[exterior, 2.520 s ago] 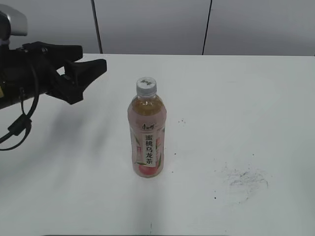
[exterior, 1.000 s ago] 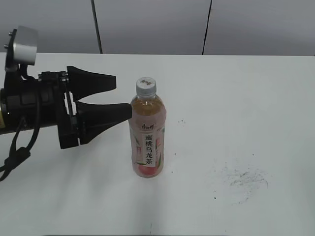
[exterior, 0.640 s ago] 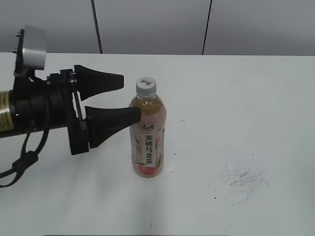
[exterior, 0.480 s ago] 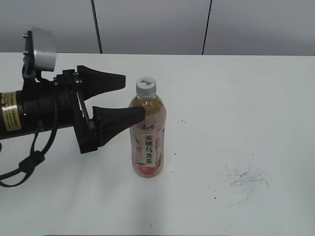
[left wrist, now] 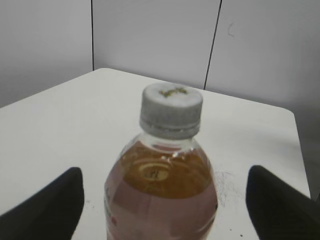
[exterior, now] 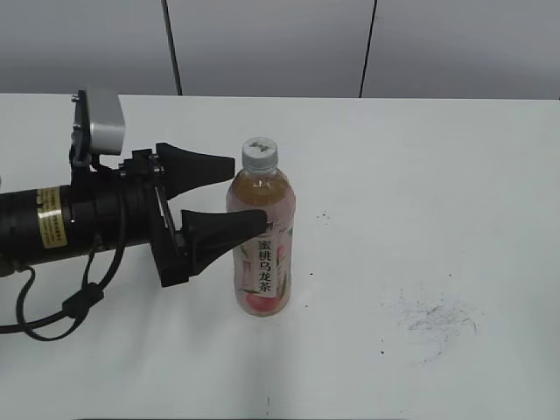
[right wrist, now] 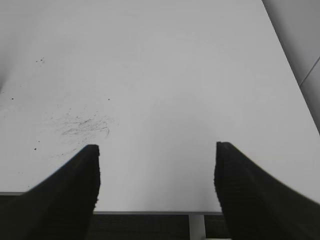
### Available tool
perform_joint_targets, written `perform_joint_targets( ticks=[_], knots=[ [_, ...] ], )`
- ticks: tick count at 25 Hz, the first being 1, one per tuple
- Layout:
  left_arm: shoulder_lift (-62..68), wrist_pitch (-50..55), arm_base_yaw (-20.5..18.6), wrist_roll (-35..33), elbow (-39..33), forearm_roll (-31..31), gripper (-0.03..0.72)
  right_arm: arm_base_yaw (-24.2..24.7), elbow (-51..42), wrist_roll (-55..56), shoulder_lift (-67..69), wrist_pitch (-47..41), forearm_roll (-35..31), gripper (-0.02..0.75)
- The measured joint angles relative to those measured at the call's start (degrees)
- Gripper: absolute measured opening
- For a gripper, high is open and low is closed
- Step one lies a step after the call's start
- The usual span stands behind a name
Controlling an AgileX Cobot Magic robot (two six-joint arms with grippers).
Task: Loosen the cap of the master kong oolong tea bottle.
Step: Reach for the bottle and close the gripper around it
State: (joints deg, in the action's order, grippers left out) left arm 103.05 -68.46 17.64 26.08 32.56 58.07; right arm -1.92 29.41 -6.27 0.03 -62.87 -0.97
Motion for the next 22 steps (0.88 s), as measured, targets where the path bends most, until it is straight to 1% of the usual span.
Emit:
perform_joint_targets(
  ticks=[5, 13, 17, 19, 22],
  knots=[
    [2.97, -0.37, 0.14, -0.25, 3.42, 0.18, 0.589, 0.0, 0.0, 0.07, 0.0, 0.0, 0.0, 0.536],
    [5.84, -0.26, 5.61, -0.25, 7.61, -0.14, 0.589, 0.0, 0.0, 0.14, 0.0, 0.0, 0.0, 0.536],
    [7.85, 0.3, 6.36, -0.43, 8.87, -1.15, 0.584, 0.0, 0.0, 0.19, 0.0, 0.0, 0.0, 0.536],
    [8.8, 0.45, 6.36, -0.43, 8.94, -1.94, 0.567, 0.0, 0.0, 0.19, 0.0, 0.0, 0.0, 0.536],
    [9.29, 0.37, 6.36, -0.51, 8.94, -2.22, 0.504, 0.0, 0.0, 0.19, 0.0, 0.0, 0.0, 0.536]
  ],
)
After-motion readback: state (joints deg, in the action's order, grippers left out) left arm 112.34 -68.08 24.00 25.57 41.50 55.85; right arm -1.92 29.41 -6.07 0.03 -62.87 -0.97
